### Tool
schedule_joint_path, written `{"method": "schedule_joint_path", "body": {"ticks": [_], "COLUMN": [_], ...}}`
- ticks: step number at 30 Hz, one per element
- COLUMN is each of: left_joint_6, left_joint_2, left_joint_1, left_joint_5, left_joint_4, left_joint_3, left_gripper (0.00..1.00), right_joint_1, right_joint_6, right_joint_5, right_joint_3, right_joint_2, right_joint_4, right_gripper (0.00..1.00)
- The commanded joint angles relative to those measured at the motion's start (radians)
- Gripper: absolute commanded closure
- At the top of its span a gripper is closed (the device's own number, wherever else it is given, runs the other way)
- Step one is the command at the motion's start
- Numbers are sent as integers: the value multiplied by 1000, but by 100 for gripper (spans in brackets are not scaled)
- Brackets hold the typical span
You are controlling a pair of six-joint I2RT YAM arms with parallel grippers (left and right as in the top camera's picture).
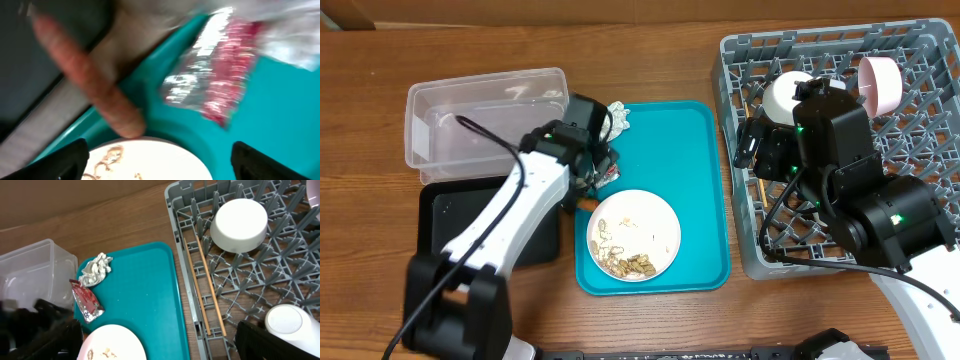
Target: Sort waste into correct bins and load items into the dishwasher
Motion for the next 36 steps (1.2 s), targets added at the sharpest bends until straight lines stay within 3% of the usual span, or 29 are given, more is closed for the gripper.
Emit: {"method": "schedule_joint_path", "body": {"ticks": [1, 11, 17, 24, 26, 32, 36], "left_joint_6": [-161, -196, -199, -200, -200, -198, -174], "left_joint_2": [49, 72, 97, 163, 166, 165, 161], "left_joint_1": [-7, -7, -7, -7, -6, -6, -6], "left_joint_5": [11, -119, -146, -154, -154, -154, -143], "left_joint_4": [-16, -113, -93, -84, -82, -83, -90], "left_joint_3": [-16, -16, -17, -17, -17, -17, -13], "left_gripper": [19, 20, 31, 33, 37, 68, 74], "right_joint_1": [-2, -2, -2, -2, -2, -2, -2], "right_joint_6": [4, 4, 4, 4, 4, 4, 4], "right_joint_5": [10, 10, 10, 10, 10, 10, 10], "right_joint_3": [6, 6, 6, 6, 6, 6, 6], "right_joint_2": [-2, -2, -2, -2, -2, -2, -2], "right_joint_4": [5, 5, 5, 5, 5, 5, 5], "right_gripper": [0, 0, 0, 0, 0, 0, 0]}}
